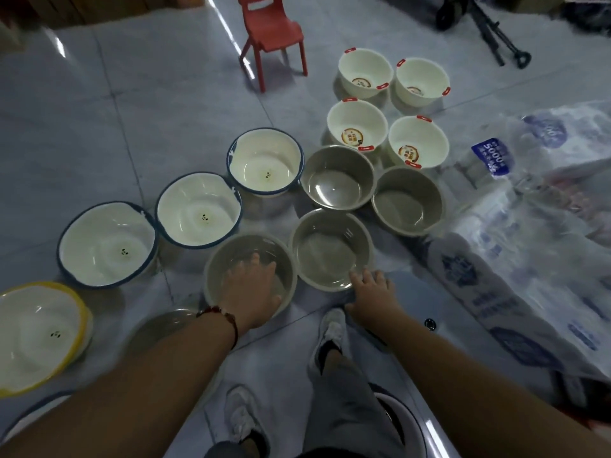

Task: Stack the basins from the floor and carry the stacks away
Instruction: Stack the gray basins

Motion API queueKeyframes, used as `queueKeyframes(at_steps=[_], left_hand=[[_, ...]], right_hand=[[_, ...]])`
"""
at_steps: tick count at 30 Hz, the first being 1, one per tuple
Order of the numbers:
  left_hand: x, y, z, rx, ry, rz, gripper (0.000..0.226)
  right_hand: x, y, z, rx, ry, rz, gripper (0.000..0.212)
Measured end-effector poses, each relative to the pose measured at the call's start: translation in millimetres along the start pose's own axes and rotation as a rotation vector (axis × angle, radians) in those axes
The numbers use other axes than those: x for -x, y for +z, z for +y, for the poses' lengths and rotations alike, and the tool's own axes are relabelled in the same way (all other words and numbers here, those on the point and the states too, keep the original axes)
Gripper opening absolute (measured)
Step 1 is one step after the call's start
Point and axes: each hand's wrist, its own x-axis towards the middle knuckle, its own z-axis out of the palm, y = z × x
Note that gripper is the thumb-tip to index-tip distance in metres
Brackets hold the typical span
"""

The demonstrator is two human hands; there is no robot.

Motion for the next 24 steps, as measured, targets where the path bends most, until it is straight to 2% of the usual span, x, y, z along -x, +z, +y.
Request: queueKeyframes(at_steps=[5,9,11,13,14,16,18,21,23,24], left_hand=[[-104,31,21,0.11,-0.095,-0.073,0.074],[-203,90,49,0.205,-0.095,-0.172,0.072],[-247,128,60,0.234,-0.073,-0.176,0.07],[-283,169,65,0.235,-0.047,-0.176,0.066],[-299,190,65,0.231,-0.038,-0.182,0.066],[-329,234,60,0.205,-0.023,-0.204,0.068],[-355,277,48,0.172,-0.022,-0.241,0.07],[-381,330,29,0.149,-0.035,-0.281,0.073],[-392,359,19,0.137,-0.038,-0.249,0.071],[-395,369,15,0.15,-0.042,-0.243,0.07]], right_hand=[[-106,17,35,0.019,-0.023,-0.073,0.081],[-200,70,62,-0.058,-0.011,-0.202,0.08],[-247,103,73,-0.314,0.048,-0.255,0.07],[-291,139,78,-0.633,0.174,-0.274,0.042],[-312,158,77,-0.753,0.286,-0.313,0.03],[-348,200,78,-1.043,0.507,-0.412,0.021],[-379,246,78,-1.303,0.672,-0.476,0.031],[-416,327,91,-1.329,0.746,-0.443,0.033],[-432,337,83,-1.514,0.844,-0.446,0.061],[-439,341,78,-1.603,0.882,-0.42,0.063]])
